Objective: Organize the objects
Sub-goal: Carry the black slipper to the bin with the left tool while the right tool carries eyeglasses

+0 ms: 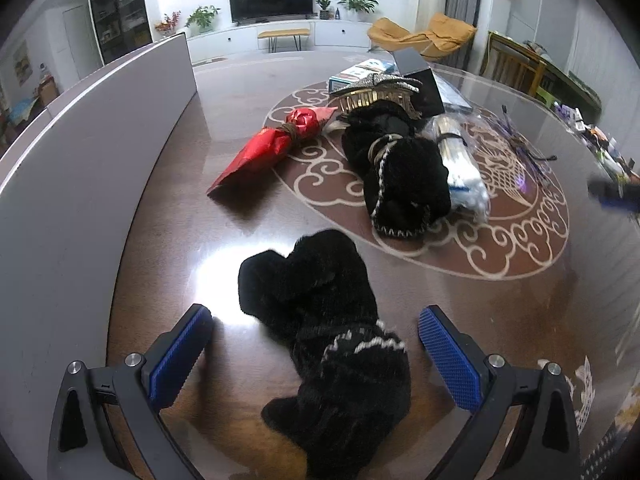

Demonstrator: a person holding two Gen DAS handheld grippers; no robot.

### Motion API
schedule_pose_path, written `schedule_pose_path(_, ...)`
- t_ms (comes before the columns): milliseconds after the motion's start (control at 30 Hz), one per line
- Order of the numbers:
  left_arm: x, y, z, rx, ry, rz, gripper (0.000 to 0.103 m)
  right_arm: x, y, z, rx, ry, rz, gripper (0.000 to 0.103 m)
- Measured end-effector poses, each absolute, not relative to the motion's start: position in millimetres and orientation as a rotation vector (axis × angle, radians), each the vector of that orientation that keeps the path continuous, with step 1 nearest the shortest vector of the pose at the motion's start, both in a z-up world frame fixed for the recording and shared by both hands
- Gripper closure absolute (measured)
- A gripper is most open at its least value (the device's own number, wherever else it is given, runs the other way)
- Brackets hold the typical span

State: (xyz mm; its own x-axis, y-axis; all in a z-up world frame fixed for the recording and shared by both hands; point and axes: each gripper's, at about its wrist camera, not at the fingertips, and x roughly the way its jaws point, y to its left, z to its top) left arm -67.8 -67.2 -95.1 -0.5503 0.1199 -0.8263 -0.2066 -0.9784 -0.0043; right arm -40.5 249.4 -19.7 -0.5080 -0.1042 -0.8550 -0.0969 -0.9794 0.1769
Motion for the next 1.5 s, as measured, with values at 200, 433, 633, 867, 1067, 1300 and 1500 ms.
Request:
schedule_pose_path(200,-75,-67,-93,-1.525,0.139,2.561,0.0,-134,256,-26,1.671,-0.211,-2.686,0.018)
schedule_pose_path(433,-75,-68,-81,-1.484,0.125,2.559,0.066,-163,231,-60,1.765,-0.113,-2.585,0.075)
schedule_pose_path(633,-52,-78,-69,-1.372,-0.088,2.519,0.067,-117,228,-29,1.607,-0.257,-2.56,0.076)
schedule_pose_path(867,-18,-90,-27,-1.243,-0.222,2.521,0.067,-70,205,-2,1.525,-0.27,-2.495,0.076)
schedule_pose_path(1067,4,-140,46,-1.079,-0.282,2.62,0.067,-51,151,63,1.301,-0.354,-2.427,0.076)
schedule_pose_path(1300,-6,-260,78,-1.151,-0.336,2.858,0.067,-56,-3,126,1.094,-0.332,-2.182,0.076)
schedule_pose_path(1500,-19,-327,44,-1.421,-0.297,2.94,0.064,-60,-146,110,1.141,-0.215,-1.969,0.074)
